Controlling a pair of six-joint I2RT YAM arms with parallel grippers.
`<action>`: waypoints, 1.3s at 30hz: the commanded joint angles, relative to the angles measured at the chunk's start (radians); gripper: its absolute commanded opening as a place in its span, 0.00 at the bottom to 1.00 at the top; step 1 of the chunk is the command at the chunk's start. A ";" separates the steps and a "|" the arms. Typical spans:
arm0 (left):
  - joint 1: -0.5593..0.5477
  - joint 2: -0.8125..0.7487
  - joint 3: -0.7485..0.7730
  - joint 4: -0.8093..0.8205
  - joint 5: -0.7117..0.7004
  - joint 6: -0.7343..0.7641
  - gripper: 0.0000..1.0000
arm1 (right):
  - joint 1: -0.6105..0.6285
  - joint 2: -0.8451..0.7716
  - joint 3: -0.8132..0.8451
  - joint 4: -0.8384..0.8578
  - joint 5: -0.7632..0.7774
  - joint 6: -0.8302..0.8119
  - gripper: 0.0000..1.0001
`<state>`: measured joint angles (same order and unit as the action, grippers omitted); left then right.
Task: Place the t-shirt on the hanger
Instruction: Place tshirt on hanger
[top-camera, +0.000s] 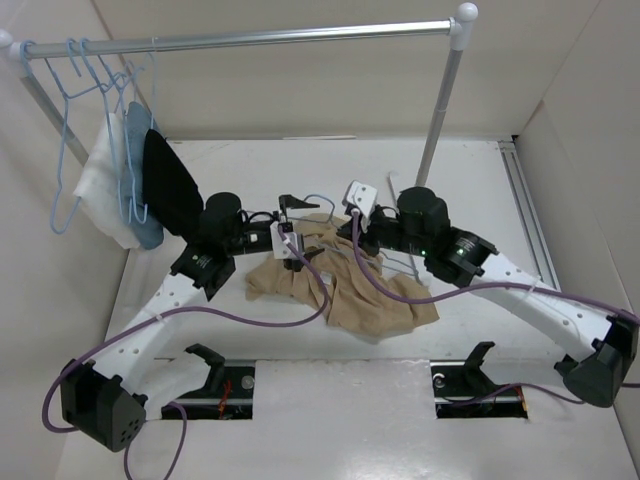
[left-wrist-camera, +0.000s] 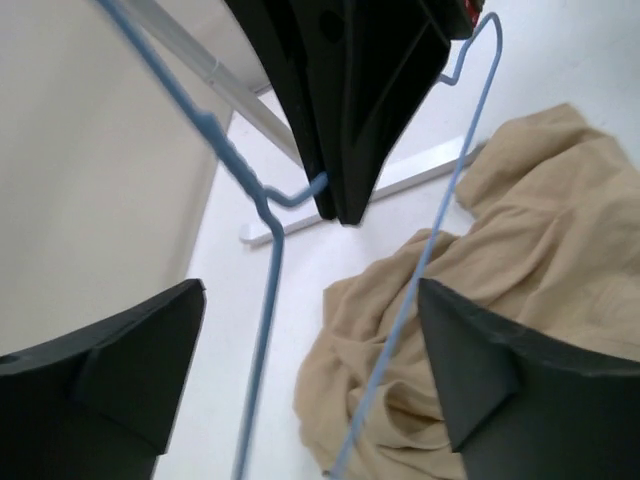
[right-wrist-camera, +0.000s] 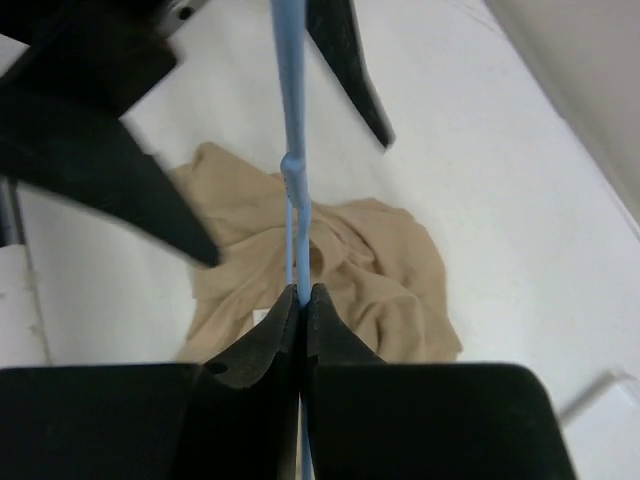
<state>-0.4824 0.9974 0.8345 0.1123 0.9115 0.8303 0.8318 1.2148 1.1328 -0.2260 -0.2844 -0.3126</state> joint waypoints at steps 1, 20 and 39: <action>-0.001 -0.014 0.017 0.040 0.020 -0.045 0.90 | -0.007 -0.079 -0.024 0.068 0.120 -0.010 0.00; -0.001 0.138 -0.025 -0.074 -0.450 -0.621 0.36 | -0.016 -0.340 -0.093 -0.253 0.548 0.268 0.00; -0.041 0.429 0.002 -0.094 -0.735 -0.562 0.35 | -0.016 -0.360 -0.064 -0.254 0.466 0.210 0.00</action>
<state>-0.5217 1.4425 0.8333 0.0025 0.2192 0.2321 0.8185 0.8524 1.0153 -0.5095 0.2169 -0.0834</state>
